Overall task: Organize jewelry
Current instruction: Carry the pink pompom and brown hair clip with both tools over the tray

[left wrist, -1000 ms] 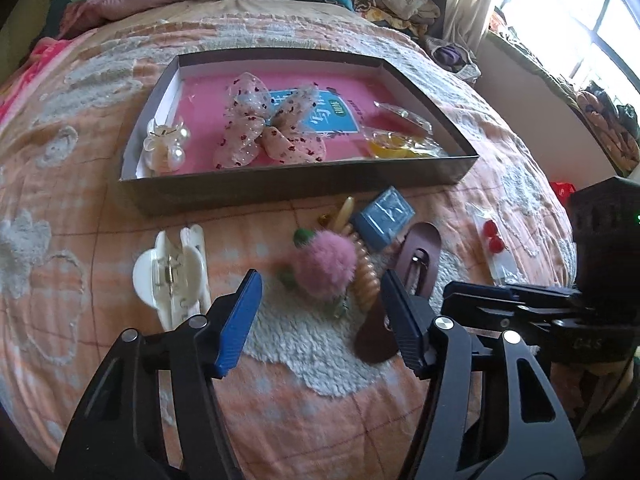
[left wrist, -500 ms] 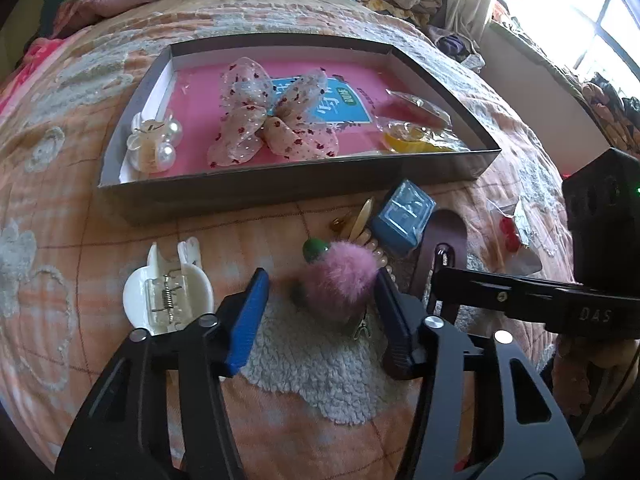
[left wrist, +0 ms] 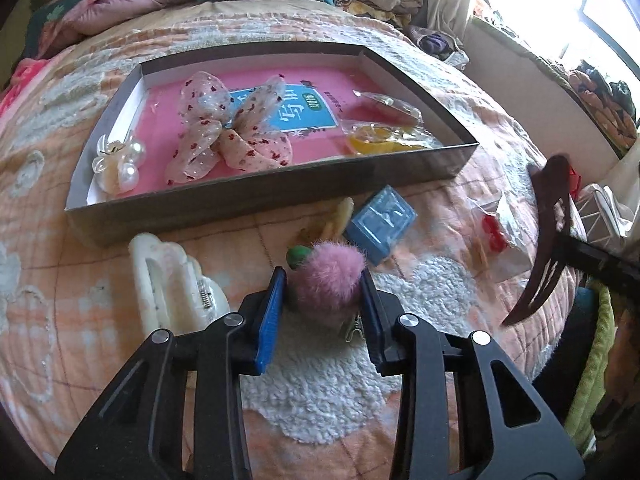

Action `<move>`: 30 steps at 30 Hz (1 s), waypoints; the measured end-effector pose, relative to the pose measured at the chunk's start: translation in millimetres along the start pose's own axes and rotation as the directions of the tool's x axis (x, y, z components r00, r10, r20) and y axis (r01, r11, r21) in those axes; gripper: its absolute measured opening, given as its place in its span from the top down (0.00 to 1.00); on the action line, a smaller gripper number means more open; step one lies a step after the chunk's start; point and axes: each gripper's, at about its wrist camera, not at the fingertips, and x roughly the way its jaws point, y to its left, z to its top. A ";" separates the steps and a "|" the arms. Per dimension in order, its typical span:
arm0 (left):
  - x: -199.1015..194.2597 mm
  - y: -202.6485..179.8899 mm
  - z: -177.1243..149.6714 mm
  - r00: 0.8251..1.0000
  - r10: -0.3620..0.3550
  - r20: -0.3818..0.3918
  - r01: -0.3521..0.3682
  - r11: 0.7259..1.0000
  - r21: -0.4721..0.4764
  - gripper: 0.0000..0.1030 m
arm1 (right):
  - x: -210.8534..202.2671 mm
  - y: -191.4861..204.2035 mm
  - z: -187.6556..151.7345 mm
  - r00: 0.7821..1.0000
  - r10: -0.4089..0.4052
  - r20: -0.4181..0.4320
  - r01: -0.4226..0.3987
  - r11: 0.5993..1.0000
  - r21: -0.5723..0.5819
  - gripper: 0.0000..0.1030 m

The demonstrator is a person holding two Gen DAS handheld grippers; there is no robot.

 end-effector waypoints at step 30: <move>-101.3 -13.6 32.7 0.971 0.058 0.230 -0.047 0.997 -0.054 0.74 | -120.5 12.0 38.6 0.948 -0.020 0.317 0.059 0.991 -0.116 0.91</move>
